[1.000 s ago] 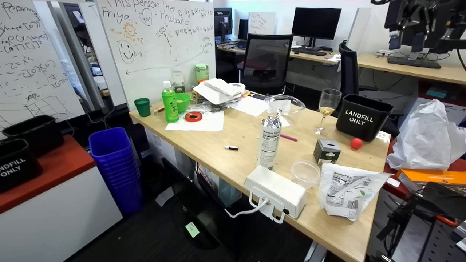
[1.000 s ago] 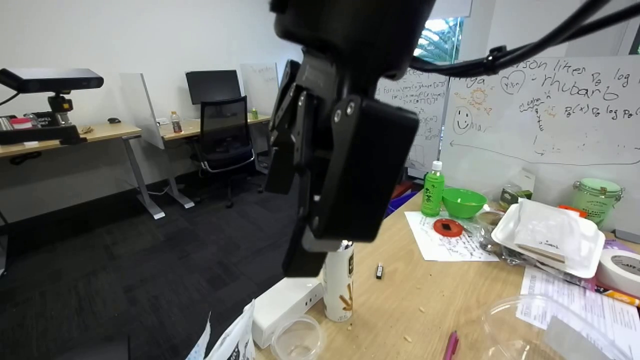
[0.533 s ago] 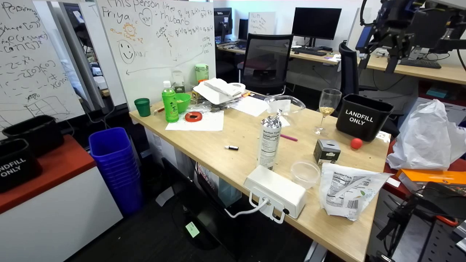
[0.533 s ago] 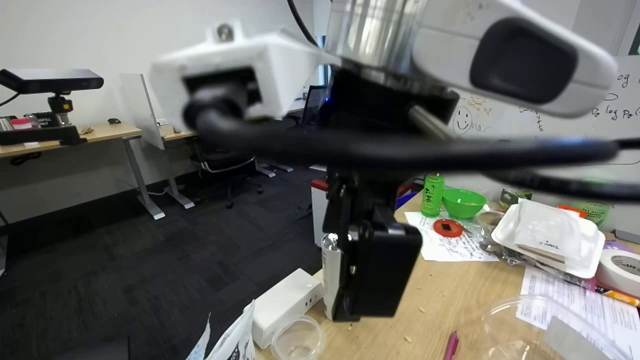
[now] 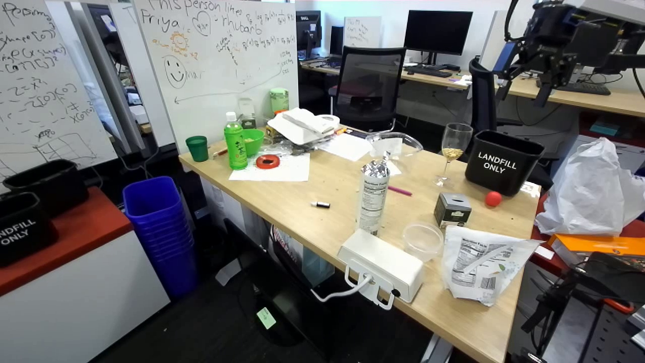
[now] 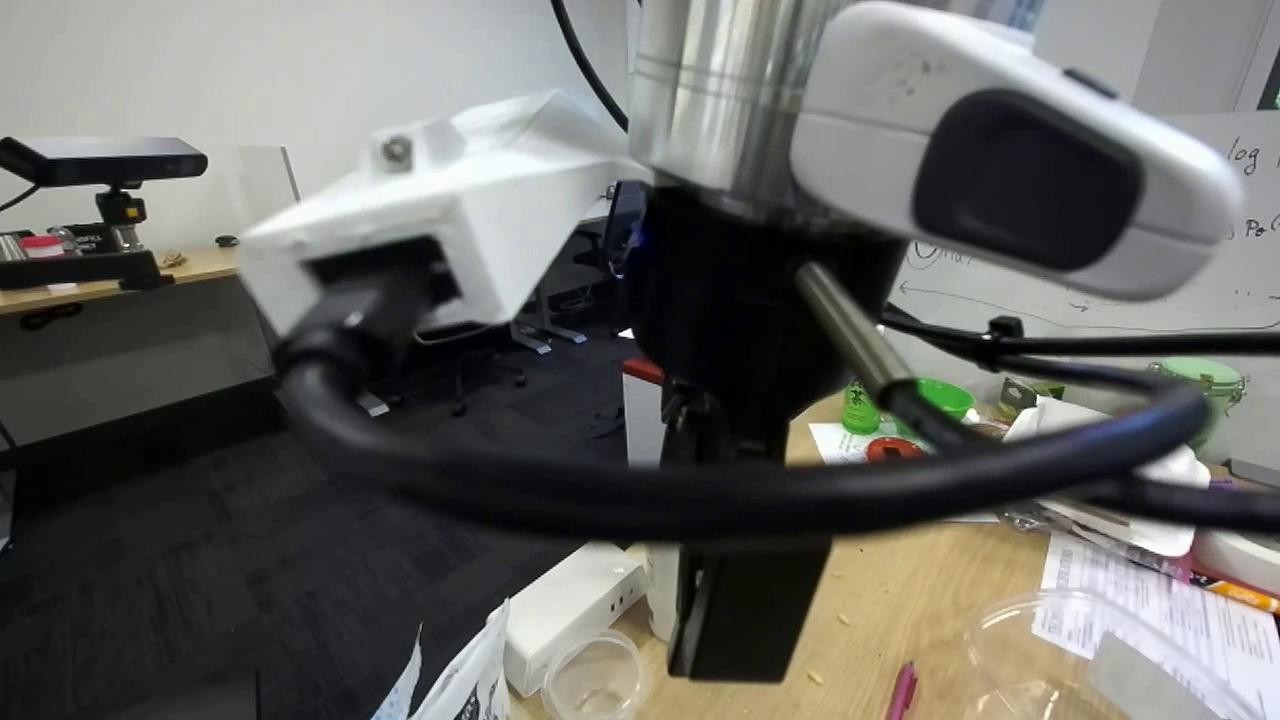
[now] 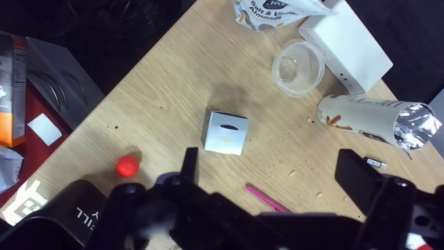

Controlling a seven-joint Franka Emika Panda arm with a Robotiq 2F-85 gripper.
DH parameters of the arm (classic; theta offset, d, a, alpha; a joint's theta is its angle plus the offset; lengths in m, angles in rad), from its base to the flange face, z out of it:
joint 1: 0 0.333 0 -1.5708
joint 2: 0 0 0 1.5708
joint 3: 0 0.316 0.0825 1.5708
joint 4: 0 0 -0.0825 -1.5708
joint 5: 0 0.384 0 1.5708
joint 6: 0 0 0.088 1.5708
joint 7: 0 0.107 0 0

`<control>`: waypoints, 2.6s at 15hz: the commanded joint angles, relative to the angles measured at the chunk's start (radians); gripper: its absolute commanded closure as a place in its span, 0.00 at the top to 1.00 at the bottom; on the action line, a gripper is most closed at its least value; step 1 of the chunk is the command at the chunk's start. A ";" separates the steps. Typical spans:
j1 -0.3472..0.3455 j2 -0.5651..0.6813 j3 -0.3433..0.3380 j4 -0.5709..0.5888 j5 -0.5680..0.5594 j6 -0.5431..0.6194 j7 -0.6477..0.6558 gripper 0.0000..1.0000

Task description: Move the red ball to the left side of the table

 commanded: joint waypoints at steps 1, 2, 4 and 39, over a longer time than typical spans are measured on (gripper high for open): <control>-0.022 0.029 0.025 -0.008 0.027 0.026 0.017 1.00; -0.019 0.042 0.024 -0.015 0.045 0.036 0.018 1.00; -0.015 0.095 0.025 -0.023 0.096 0.049 0.016 1.00; -0.040 0.538 0.058 0.059 0.404 0.333 0.300 1.00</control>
